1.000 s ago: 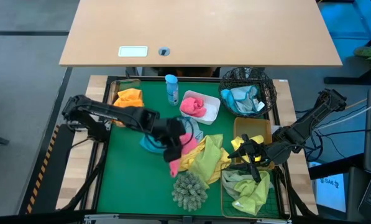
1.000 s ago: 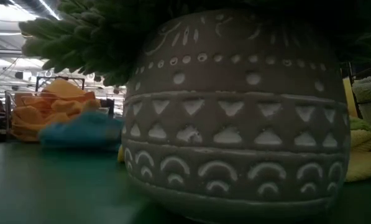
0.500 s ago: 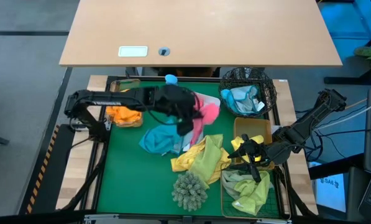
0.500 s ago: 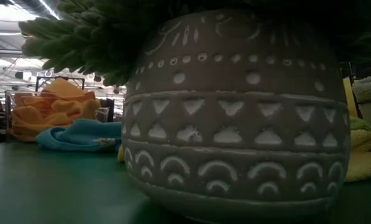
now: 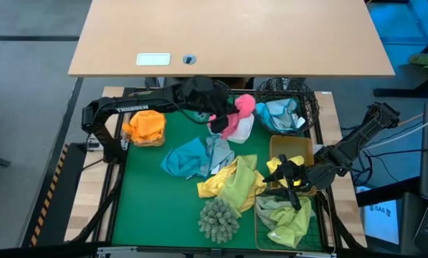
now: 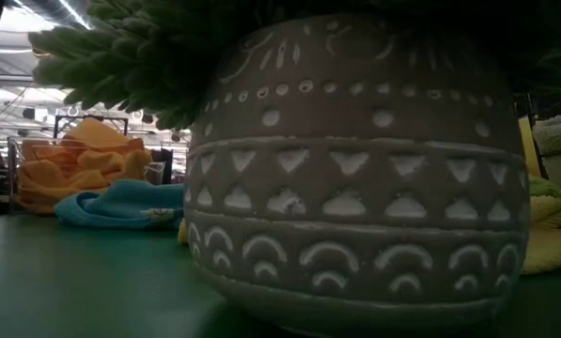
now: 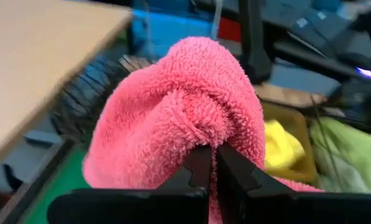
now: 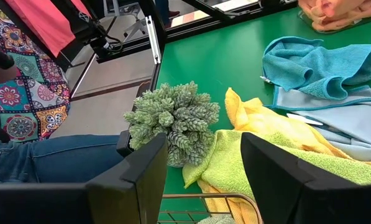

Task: Sort microfiber towel by color & place in baskets
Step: Put the pink microfiber towel into the white bin

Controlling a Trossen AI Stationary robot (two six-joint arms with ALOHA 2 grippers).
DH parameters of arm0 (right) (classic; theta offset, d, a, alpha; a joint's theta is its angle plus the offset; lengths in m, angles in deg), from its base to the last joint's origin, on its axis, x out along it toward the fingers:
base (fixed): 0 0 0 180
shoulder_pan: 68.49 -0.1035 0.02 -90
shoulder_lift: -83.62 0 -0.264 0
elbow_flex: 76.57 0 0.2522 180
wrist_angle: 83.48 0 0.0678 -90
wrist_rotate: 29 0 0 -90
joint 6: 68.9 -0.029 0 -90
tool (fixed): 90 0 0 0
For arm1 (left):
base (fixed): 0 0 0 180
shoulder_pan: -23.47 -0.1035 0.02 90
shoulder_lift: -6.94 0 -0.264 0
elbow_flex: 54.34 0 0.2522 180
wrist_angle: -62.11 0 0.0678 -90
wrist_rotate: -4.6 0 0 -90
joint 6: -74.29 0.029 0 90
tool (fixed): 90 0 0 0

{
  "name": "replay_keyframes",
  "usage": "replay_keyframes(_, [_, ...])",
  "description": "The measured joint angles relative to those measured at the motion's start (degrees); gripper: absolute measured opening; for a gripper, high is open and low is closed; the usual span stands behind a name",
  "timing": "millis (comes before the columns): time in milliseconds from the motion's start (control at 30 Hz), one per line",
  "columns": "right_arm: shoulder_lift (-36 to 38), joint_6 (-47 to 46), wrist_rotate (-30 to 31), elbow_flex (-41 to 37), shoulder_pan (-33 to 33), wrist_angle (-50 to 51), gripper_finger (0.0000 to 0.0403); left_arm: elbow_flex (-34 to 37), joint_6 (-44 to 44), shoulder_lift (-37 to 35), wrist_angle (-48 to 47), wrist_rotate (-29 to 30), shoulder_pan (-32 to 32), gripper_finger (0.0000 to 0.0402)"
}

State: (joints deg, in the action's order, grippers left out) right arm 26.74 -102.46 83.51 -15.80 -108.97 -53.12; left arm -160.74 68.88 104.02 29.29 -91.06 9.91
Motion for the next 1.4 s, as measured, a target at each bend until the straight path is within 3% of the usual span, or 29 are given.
replay_keyframes(200, [0.00, 0.01, 0.02, -0.02, -0.02, 0.33, 0.0202, -0.04, 0.00, 1.92, -2.84, -5.43, -1.30, 0.0004])
replay_keyframes(500, [0.00, 0.02, 0.02, -0.01, -0.01, 0.33, 0.0202, -0.02, 0.01, 7.59, -5.78, -5.85, -2.64, 0.0004])
replay_keyframes(833, [0.00, 0.02, 0.03, 0.00, -0.01, 0.31, 0.0202, -0.02, -0.04, 14.52, -5.55, -4.12, -8.31, 0.0004])
replay_keyframes(1267, [0.00, 0.02, 1.53, -0.01, 0.00, 0.45, 0.0202, 0.00, -0.13, 15.89, 9.88, -3.57, -12.26, 0.0004])
replay_keyframes(1400, [0.00, 0.02, 1.53, -0.02, 0.01, 0.60, 0.0202, -0.02, 5.68, 15.85, 9.34, -3.55, -10.63, 0.0004])
